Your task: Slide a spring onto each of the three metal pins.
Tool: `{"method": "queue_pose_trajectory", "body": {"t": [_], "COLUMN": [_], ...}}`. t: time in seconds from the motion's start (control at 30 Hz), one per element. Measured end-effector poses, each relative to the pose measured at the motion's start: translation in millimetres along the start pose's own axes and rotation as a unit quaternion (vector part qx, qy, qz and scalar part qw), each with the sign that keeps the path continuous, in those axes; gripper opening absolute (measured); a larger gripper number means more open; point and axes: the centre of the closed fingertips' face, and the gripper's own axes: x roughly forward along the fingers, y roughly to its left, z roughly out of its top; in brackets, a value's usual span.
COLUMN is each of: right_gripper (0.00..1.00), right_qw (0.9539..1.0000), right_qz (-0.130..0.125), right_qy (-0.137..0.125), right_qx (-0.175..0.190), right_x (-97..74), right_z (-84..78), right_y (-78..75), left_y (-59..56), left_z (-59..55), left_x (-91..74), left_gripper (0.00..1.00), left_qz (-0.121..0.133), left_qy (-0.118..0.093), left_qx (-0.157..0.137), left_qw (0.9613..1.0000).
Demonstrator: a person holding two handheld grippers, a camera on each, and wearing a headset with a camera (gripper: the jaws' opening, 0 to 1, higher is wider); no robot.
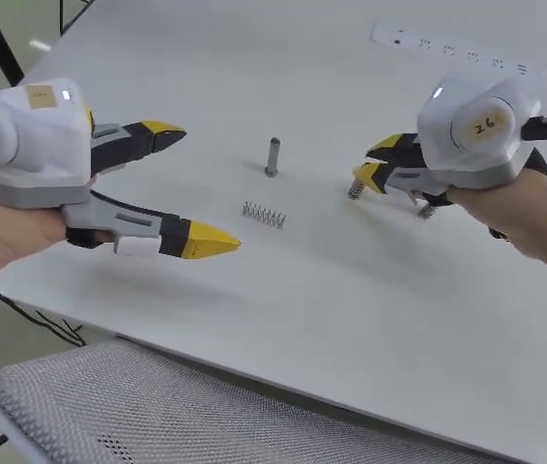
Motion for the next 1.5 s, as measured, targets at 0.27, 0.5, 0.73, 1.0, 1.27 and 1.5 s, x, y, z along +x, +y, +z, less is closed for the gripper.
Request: {"method": "queue_pose_trajectory", "body": {"t": [0.27,0.5,0.73,1.0,1.27,1.5], "right_gripper": [0.24,0.27,0.28,0.30,0.31,0.31], "right_qw": [0.9992,0.9935,0.9816,0.9761,0.9692,0.9690], "right_qz": [-0.011,-0.016,-0.007,-0.004,0.008,0.016], "right_qy": [-0.026,-0.061,-0.105,-0.127,-0.131,-0.119], "right_qx": [0.029,0.095,0.159,0.176,0.208,0.216], "right_x": [-13.3,-27.6,-41.2,-52.9,-54.5,-54.5], "right_z": [13.0,16.6,22.4,27.1,16.1,2.2], "right_y": [-1.4,-0.7,2.2,12.3,34.0,48.9], "left_y": [-0.8,-0.7,-1.5,-3.2,-3.6,-4.1], "left_z": [7.8,10.6,10.1,12.8,13.7,13.5], "left_x": [0.7,0.7,1.3,0.4,-0.9,-2.4], "left_gripper": [0.95,0.95,0.96,0.96,0.96,0.96], "left_qz": [-0.001,-0.002,-0.004,-0.004,-0.005,-0.005], "left_qy": [-0.007,-0.009,-0.007,-0.011,-0.012,-0.012], "left_qx": [0.002,0.005,0.005,0.005,0.006,0.007], "left_qw": [1.0000,0.9999,1.0000,0.9999,0.9999,0.9999]}}
